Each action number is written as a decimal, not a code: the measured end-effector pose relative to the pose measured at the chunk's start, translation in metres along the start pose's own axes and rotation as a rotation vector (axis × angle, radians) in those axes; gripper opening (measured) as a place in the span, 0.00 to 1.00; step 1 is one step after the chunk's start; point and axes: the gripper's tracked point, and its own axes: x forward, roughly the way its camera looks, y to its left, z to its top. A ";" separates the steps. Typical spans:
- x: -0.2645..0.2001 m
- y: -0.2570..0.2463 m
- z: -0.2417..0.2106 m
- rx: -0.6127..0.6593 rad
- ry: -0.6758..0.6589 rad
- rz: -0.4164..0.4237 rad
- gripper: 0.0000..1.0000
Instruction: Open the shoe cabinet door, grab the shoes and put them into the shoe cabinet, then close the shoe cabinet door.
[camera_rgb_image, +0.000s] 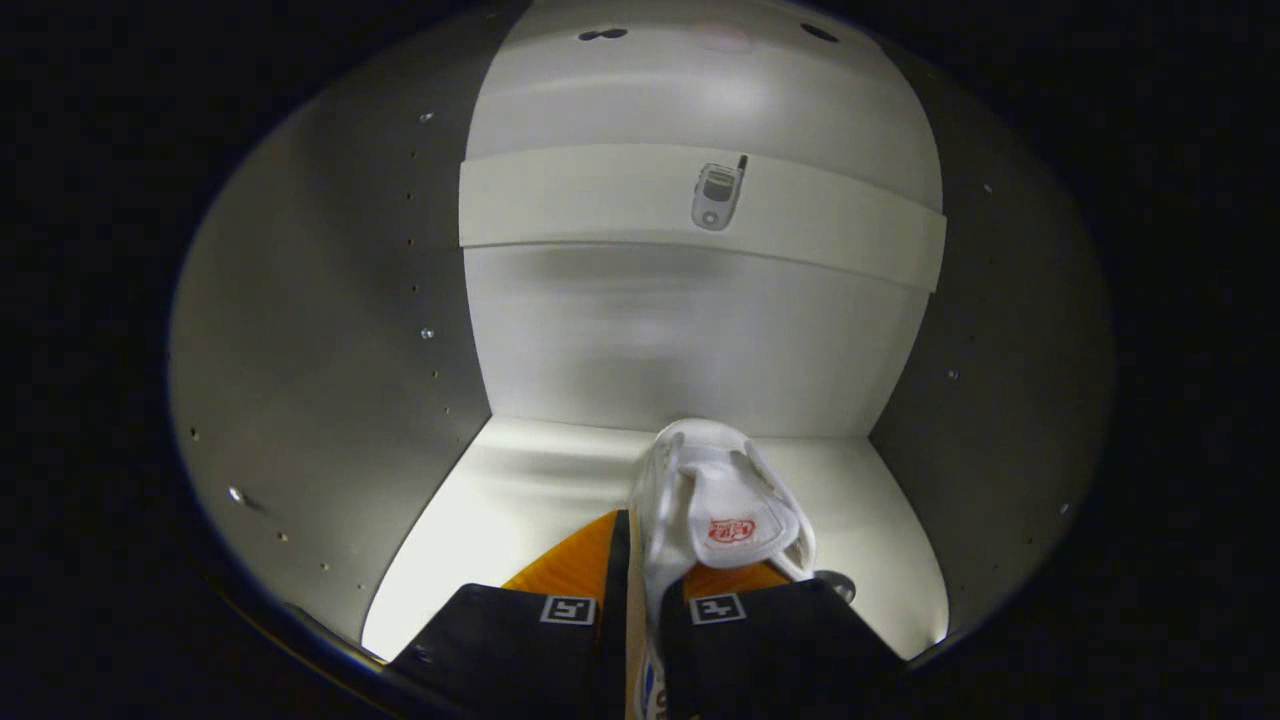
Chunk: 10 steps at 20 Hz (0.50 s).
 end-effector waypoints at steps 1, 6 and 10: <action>-0.006 0.002 0.001 0.027 0.007 0.018 0.26; -0.041 0.004 0.009 0.091 0.025 0.061 0.77; -0.076 -0.005 0.018 0.051 -0.021 0.022 0.99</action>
